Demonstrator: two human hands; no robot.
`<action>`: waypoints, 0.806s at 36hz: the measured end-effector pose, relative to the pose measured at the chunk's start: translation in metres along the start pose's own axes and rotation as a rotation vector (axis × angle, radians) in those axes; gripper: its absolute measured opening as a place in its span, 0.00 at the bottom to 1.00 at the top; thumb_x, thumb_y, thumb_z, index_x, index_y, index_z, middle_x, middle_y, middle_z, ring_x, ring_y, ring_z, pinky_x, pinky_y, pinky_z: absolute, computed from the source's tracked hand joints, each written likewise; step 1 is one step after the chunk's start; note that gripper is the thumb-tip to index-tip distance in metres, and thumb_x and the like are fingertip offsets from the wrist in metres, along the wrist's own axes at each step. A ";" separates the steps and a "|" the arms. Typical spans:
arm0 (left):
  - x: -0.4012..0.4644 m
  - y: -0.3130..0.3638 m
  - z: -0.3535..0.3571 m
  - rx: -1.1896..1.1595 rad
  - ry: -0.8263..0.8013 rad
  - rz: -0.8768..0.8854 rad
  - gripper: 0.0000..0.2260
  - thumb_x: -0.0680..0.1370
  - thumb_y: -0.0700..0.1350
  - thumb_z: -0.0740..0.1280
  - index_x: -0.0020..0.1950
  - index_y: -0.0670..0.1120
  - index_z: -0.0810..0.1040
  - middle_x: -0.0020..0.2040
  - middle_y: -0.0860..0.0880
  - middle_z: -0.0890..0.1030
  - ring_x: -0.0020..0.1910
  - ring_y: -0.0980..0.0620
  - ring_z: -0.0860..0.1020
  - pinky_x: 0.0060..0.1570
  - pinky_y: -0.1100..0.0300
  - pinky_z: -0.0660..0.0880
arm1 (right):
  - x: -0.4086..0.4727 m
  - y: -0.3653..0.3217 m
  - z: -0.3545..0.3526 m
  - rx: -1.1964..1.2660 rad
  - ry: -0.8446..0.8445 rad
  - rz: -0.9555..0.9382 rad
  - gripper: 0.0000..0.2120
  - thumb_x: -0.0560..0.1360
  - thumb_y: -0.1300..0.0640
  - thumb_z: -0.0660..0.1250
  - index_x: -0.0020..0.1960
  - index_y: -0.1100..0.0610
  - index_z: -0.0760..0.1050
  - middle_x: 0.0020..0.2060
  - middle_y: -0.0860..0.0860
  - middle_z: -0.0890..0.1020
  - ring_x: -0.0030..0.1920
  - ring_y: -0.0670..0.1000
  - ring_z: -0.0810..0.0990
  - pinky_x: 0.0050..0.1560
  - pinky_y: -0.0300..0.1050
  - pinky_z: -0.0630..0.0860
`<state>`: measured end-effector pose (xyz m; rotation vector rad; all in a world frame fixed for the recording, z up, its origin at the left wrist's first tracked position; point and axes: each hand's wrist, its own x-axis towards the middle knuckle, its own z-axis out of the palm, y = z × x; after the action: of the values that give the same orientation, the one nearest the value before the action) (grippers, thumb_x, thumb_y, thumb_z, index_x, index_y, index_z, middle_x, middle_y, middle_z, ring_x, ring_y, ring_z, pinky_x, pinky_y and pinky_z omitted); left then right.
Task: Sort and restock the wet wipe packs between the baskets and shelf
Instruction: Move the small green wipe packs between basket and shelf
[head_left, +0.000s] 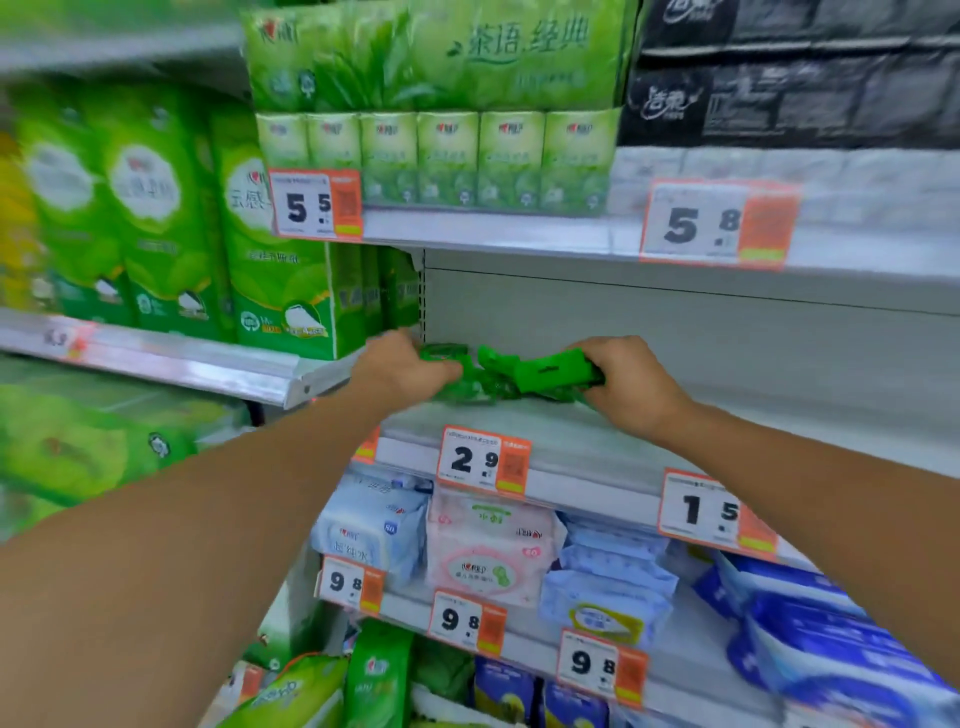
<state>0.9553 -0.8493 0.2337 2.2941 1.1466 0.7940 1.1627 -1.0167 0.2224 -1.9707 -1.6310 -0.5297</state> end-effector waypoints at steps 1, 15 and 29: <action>0.001 0.003 -0.009 -0.095 0.026 -0.027 0.22 0.70 0.58 0.72 0.57 0.45 0.78 0.50 0.45 0.80 0.47 0.46 0.78 0.50 0.56 0.76 | -0.002 -0.005 -0.002 0.038 0.026 -0.002 0.13 0.65 0.71 0.69 0.46 0.59 0.81 0.39 0.54 0.84 0.41 0.56 0.81 0.42 0.50 0.75; -0.121 -0.053 -0.073 -0.954 -0.294 -0.481 0.10 0.71 0.52 0.66 0.47 0.49 0.78 0.44 0.45 0.82 0.41 0.44 0.82 0.45 0.54 0.78 | -0.047 -0.140 -0.028 1.044 0.298 0.178 0.16 0.70 0.71 0.75 0.51 0.53 0.82 0.42 0.41 0.86 0.45 0.43 0.86 0.49 0.41 0.82; -0.171 -0.145 -0.047 -0.797 -0.333 -0.558 0.10 0.74 0.50 0.64 0.34 0.48 0.76 0.30 0.47 0.79 0.28 0.47 0.78 0.34 0.60 0.76 | -0.106 -0.152 0.058 1.419 -0.011 0.571 0.13 0.72 0.73 0.70 0.56 0.65 0.80 0.52 0.58 0.85 0.46 0.54 0.86 0.52 0.51 0.83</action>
<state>0.7587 -0.9034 0.1289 1.2990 0.9929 0.4900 0.9915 -1.0423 0.1349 -1.1433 -0.8312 0.7052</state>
